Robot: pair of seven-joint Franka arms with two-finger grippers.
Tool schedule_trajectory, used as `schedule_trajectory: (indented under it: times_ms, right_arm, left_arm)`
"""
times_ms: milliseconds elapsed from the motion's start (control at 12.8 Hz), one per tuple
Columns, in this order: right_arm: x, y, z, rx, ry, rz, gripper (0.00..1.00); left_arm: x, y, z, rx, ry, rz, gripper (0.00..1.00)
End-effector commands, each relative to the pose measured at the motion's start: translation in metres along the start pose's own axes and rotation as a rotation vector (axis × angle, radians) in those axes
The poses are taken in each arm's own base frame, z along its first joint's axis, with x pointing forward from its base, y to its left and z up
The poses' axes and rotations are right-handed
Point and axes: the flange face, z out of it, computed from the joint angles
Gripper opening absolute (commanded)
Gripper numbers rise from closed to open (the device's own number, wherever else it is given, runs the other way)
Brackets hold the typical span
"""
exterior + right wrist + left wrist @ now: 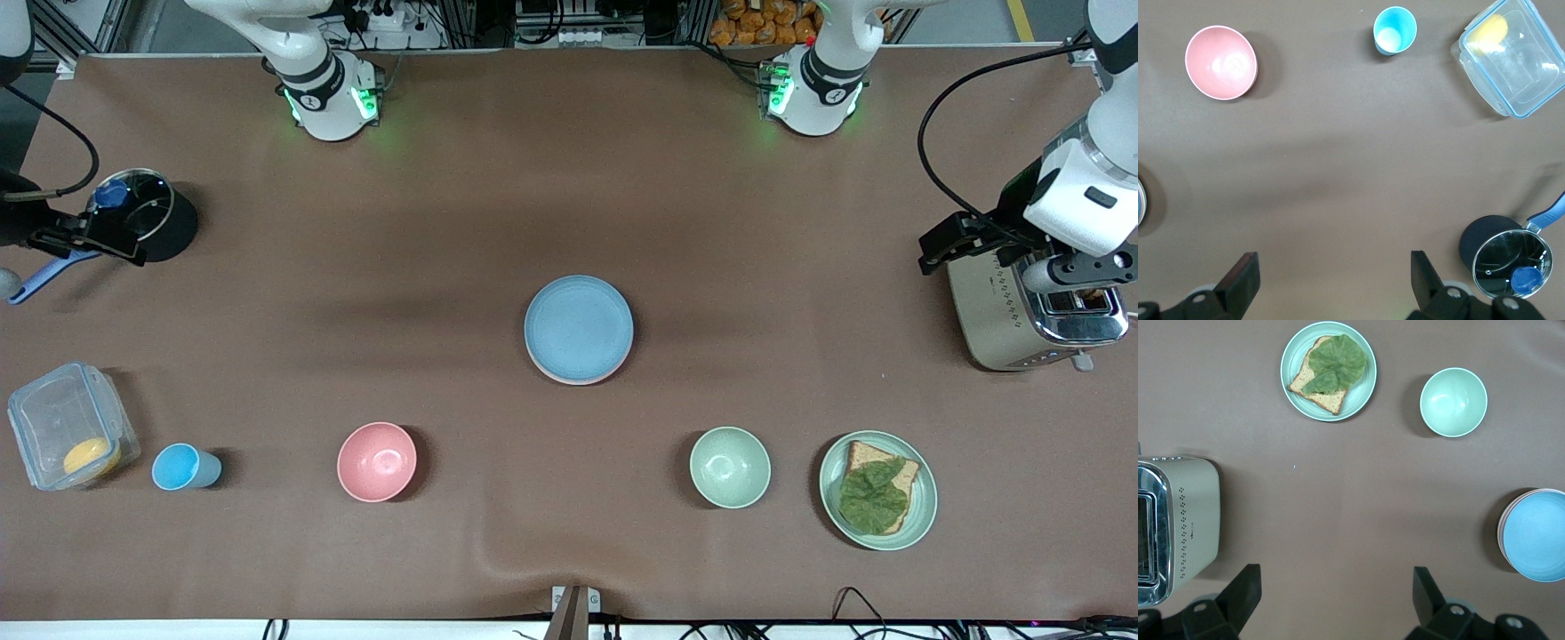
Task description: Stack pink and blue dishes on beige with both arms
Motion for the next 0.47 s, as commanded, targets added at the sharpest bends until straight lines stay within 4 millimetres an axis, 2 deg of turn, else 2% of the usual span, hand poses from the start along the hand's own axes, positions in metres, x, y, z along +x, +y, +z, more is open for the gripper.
schedule_trajectory:
  times_ms: [0, 392]
  right_arm:
    - [-0.003, 0.0, -0.005, -0.008, 0.012, 0.024, 1.0]
    - [-0.003, 0.003, -0.009, 0.0, 0.022, 0.031, 1.0]
  left_arm:
    - [-0.002, -0.015, -0.01, -0.012, 0.006, 0.007, 1.0]
    - [-0.002, -0.021, -0.025, -0.015, 0.0, 0.041, 1.0]
